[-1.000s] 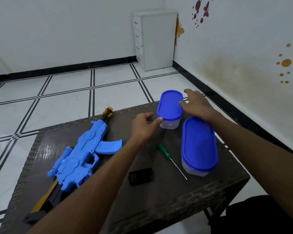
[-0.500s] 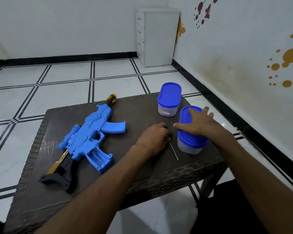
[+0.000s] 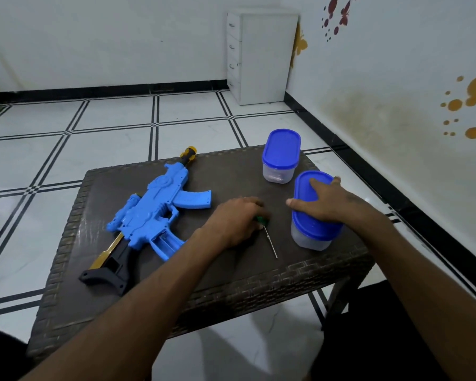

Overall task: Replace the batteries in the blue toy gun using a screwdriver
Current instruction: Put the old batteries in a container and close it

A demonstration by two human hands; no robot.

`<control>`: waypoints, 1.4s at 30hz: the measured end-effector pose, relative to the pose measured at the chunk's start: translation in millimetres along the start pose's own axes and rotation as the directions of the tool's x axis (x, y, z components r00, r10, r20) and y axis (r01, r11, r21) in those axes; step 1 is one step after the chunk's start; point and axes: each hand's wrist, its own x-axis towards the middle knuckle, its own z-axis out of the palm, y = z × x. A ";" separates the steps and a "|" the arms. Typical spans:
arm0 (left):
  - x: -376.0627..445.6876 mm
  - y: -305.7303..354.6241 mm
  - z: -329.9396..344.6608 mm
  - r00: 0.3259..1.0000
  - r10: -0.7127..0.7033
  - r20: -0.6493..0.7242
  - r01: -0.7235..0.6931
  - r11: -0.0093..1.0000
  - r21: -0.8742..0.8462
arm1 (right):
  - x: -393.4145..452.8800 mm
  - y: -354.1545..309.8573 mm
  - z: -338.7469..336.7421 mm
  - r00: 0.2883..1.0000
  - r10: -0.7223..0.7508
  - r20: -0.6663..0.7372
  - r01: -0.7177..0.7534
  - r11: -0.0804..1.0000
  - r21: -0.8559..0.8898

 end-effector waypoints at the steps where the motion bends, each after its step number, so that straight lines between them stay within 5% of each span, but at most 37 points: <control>1: -1.0 0.7 -0.7 1.000 -0.004 -0.024 0.004 1.000 0.010 | 1.1 2.4 -4.4 1.000 -0.014 -0.014 0.014 0.999 0.050; 4: -1.8 7.0 -2.5 0.990 -0.031 -0.136 0.025 0.999 -0.045 | 11.4 16.3 -19.4 0.992 -0.047 -0.117 0.073 0.971 0.226; 7: 3.7 26.6 -6.7 0.954 -0.178 -0.240 0.083 0.930 -0.358 | 24.6 31.4 -33.4 0.995 0.016 -0.096 0.030 0.886 0.463; 9: 7.9 46.2 -11.8 0.934 -0.345 -0.090 0.175 0.663 -0.728 | 32.1 39.4 -39.4 1.000 0.023 -0.010 -0.012 0.802 0.597; 11: 15.3 63.3 -15.2 0.924 -0.355 0.139 0.273 0.361 -0.892 | 38.8 46.3 -44.5 1.000 0.024 0.013 -0.027 0.782 0.623; 17: 26.3 77.2 -8.6 0.926 -0.353 0.134 0.300 0.470 -0.830 | 55.4 50.3 -41.9 0.999 0.000 -0.054 0.032 0.807 0.589; 20: 28.7 75.6 -5.3 0.927 -0.336 0.166 0.314 0.453 -0.834 | 61.8 47.9 -45.3 0.999 -0.013 0.032 -0.007 0.839 0.544; 23: 35.8 75.0 -6.0 0.917 -0.349 0.194 0.344 0.445 -0.827 | 67.6 41.3 -48.8 0.996 0.000 0.088 -0.034 0.924 0.381; 30: 41.6 75.0 -10.3 0.887 -0.369 0.280 0.420 0.389 -0.820 | 62.5 29.3 -40.0 0.990 -0.055 -0.131 0.057 0.998 0.016; 42: 40.3 79.0 -17.0 0.874 -0.379 0.304 0.452 0.405 -0.795 | 55.2 35.5 -29.6 0.960 -0.083 -0.268 0.123 0.983 0.138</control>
